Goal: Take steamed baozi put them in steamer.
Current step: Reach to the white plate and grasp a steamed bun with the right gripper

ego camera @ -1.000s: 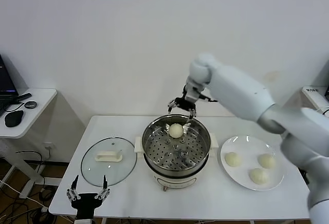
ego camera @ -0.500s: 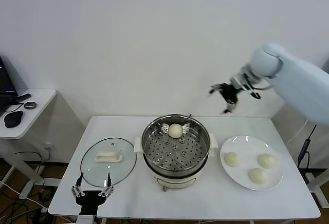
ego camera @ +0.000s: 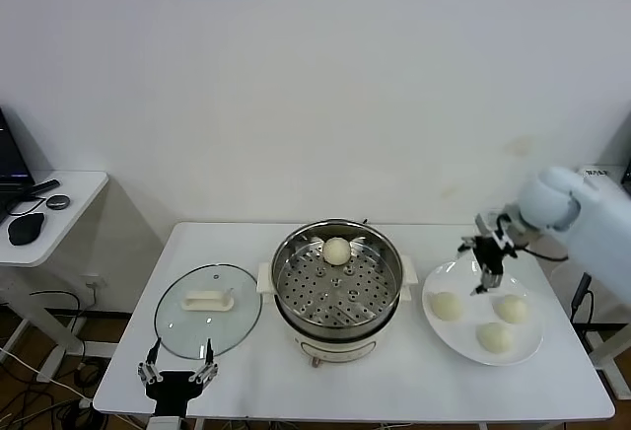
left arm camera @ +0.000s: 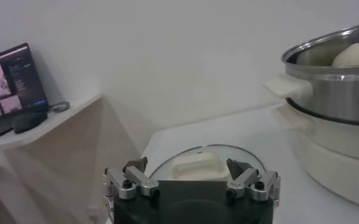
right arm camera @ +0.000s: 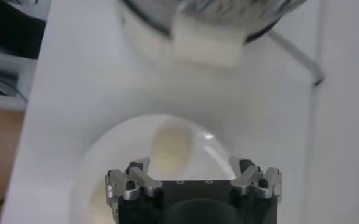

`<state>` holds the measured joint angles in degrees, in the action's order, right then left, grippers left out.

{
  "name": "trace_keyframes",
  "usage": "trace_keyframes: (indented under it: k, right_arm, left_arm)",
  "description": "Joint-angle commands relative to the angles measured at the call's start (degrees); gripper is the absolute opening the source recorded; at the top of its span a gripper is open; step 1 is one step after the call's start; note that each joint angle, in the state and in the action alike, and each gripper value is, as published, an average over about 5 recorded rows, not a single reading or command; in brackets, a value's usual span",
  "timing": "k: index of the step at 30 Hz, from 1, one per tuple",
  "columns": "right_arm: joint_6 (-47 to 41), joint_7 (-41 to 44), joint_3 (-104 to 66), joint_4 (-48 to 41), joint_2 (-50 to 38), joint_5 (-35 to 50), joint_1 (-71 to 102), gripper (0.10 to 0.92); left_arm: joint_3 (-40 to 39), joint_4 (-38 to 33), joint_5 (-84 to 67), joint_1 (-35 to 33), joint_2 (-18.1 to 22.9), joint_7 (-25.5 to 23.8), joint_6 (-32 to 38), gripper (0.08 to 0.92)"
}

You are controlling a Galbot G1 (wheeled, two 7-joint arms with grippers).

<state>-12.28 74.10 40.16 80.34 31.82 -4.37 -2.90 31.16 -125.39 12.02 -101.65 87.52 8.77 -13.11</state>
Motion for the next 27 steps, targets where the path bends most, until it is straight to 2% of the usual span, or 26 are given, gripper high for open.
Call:
trace_keyframes:
  k: [1,12,27]
  right_arm:
    - [-2.33,0.52,-8.22,-3.2,2.36,-8.69,12.87,0.823]
    - [-0.64,-2.75,-10.88,-10.55,11.55,-12.15,14.16,0.823]
    - [-0.76,-4.48,-12.19,-15.53,14.71,-14.44,15.05,0.823]
  left_arm:
    - [0.12,0.6,-0.12,0.02,-0.1,-0.1,-0.05,0.823]
    - [0.76,2.22,-0.18,1.23,-0.27,-0.3,-0.37,0.823]
    - [0.68,3.37,-0.04,2.12,-0.12,-0.49,-0.56,0.823]
